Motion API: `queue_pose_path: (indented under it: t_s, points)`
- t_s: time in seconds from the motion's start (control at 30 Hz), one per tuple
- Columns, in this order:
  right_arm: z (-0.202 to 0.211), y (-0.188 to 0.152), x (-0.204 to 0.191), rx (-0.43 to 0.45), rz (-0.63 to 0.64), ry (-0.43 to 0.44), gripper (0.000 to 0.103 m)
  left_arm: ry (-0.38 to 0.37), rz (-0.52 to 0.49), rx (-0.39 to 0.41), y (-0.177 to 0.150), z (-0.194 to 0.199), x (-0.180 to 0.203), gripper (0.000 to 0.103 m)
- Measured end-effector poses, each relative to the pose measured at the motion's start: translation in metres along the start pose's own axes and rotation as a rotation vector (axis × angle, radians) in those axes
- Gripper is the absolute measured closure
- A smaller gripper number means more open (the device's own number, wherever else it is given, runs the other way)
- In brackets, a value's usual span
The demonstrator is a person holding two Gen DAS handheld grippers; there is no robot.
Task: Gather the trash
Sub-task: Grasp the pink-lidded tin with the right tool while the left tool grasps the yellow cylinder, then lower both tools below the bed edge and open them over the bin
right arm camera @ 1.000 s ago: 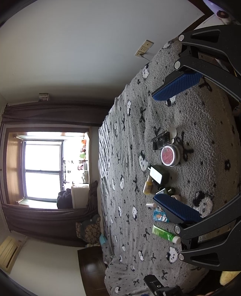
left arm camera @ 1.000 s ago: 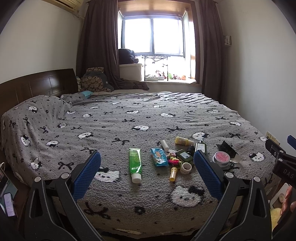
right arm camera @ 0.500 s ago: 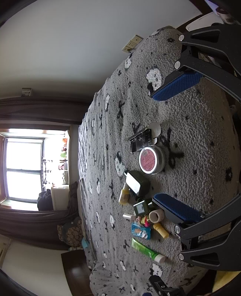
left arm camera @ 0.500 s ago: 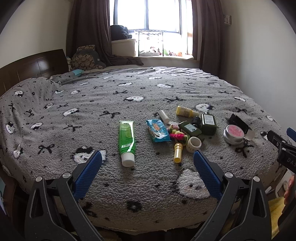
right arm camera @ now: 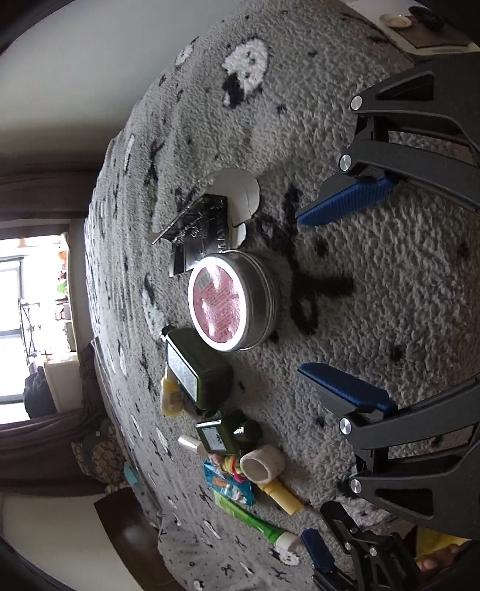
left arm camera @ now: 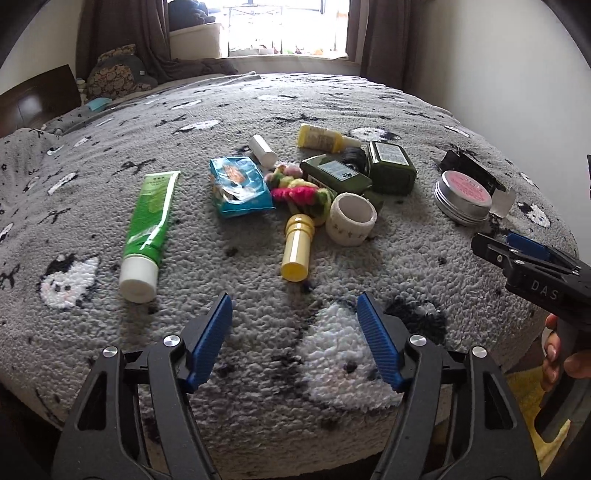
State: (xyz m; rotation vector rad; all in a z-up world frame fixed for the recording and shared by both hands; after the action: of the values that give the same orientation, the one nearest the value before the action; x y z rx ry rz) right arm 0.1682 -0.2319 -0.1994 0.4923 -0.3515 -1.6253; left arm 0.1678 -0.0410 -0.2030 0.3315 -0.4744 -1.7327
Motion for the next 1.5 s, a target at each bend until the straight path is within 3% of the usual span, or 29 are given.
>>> queue_pose_path:
  t_s: [0.17,0.5,0.53,0.73,1.13,1.5]
  points:
    - [-0.012,0.014,-0.003,0.003,-0.003,0.029,0.026,-0.024,-0.004,-0.008,0.012,-0.013,0.001,0.046]
    - [-0.04,0.049,-0.011,-0.028,0.041,0.023,0.028,-0.029,-0.031,-0.022,0.044,-0.034,0.005,0.084]
    - [-0.04,0.05,-0.011,-0.03,0.046,0.013,0.032,-0.031,-0.03,-0.026,0.044,-0.035,0.005,0.084]
    - [-0.035,0.045,-0.009,-0.03,0.062,-0.004,0.033,-0.026,-0.035,-0.029,0.036,-0.029,0.006,0.084]
    - [0.006,-0.008,-0.01,-0.028,0.108,-0.037,0.033,-0.025,-0.028,-0.021,-0.007,0.009,0.009,0.085]
    - [0.089,-0.036,-0.025,0.091,0.149,-0.01,0.033,-0.03,0.004,0.091,-0.035,0.086,0.017,0.085]
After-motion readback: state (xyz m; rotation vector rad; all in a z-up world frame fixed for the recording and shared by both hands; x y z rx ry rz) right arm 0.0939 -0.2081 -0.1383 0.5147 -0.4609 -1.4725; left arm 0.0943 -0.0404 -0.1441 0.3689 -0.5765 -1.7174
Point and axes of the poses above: each gripper's, at about its wrist camera, not at the fingertips, and z roughly against the way its jaws point, x to its right, y to its top, the point moved 6 cm from there along -z, roughly the way its jaws point, and after that the axes turned 14 degrees about -x, right-handed, at the moved point
